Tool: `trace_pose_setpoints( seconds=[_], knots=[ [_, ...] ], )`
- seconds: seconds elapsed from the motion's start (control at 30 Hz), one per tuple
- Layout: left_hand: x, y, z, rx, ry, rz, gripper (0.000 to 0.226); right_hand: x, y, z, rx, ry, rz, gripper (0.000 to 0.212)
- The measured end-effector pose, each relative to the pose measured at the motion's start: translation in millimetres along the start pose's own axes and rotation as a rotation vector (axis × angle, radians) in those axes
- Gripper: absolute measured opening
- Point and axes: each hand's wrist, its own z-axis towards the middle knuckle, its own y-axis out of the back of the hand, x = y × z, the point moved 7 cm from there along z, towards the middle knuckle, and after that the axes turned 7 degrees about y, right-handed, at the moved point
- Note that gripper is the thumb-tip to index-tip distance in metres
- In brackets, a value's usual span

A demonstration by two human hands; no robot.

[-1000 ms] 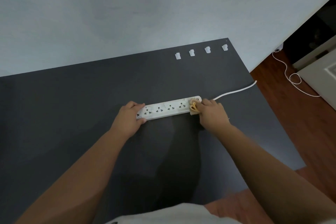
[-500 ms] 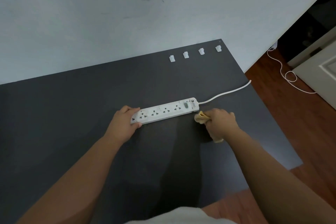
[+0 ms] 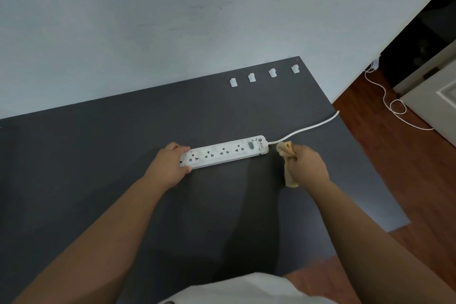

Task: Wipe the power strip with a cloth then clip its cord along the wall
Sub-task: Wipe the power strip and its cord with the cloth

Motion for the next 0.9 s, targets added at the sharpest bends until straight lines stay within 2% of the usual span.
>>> trace_pose_setpoints(
  seconds=[0.07, 0.13, 0.27, 0.37, 0.47, 0.57, 0.67, 0.77, 0.9],
  knots=[
    [-17, 1, -4, -0.018, 0.015, 0.053, 0.067, -6, 9, 6, -0.062, -0.033, 0.105, 0.018],
    [-51, -1, -11, -0.056, -0.036, 0.051, 0.068, -1, 10, 11, -0.045, -0.025, 0.171, 0.021],
    [-136, -18, -14, -0.090, -0.249, 0.040, 0.066, 17, 4, 19, 0.032, 0.073, 0.114, 0.033],
    [-172, -34, -4, -0.077, -0.319, 0.106, 0.061, 23, 7, 28, 0.022, 0.125, 0.107, 0.024],
    [-180, -45, 14, -0.091, -0.303, 0.211, 0.057, 26, 1, 31, 0.064, 0.106, 0.101, 0.016],
    [-182, -51, 30, -0.055, -0.283, 0.218, 0.061, 29, -10, 35, 0.138, 0.042, 0.069, 0.013],
    [-183, -53, 37, -0.017, -0.283, 0.126, 0.060, 29, -13, 45, 0.163, -0.021, -0.014, 0.014],
    [-174, -57, 38, 0.053, -0.239, -0.021, 0.065, 26, -14, 52, 0.136, -0.007, -0.047, 0.020],
    [-170, -59, 39, 0.062, -0.242, -0.036, 0.068, -4, 3, 59, 0.116, -0.077, -0.074, 0.028]
  ],
)
